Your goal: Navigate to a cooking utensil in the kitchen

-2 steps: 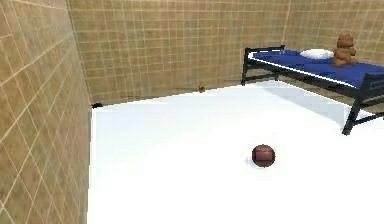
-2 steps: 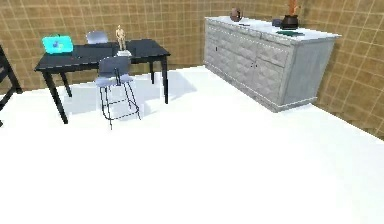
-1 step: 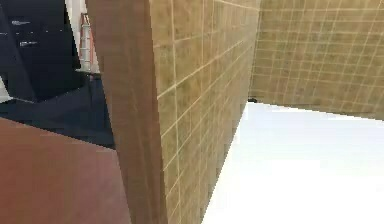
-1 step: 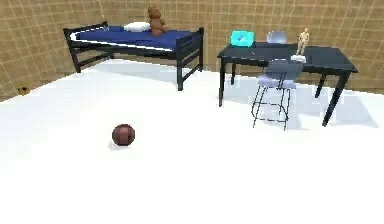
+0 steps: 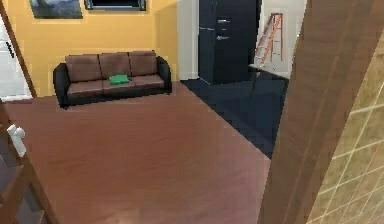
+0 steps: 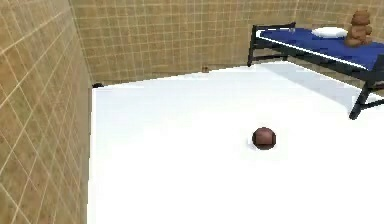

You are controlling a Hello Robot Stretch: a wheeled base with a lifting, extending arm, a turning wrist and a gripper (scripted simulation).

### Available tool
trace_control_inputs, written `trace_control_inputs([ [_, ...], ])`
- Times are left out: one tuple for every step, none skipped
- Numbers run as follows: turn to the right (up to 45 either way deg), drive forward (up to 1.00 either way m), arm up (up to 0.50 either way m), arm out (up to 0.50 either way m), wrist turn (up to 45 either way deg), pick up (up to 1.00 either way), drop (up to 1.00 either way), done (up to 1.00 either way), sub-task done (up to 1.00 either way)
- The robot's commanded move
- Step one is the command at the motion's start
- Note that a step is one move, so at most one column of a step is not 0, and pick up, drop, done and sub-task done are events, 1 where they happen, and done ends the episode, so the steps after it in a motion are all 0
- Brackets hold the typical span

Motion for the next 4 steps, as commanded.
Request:
trace_control_inputs([
  [0.0,0.75,0.0,0.0,0.0,0.0,0.0,0.0,0.0],
  [-39.0,0.0,0.0,0.0,0.0,0.0,0.0,0.0,0.0],
  [0.0,0.05,0.0,0.0,0.0,0.0,0.0,0.0,0.0],
  [45.0,0.0,0.0,0.0,0.0,0.0,0.0,0.0,0.0],
])
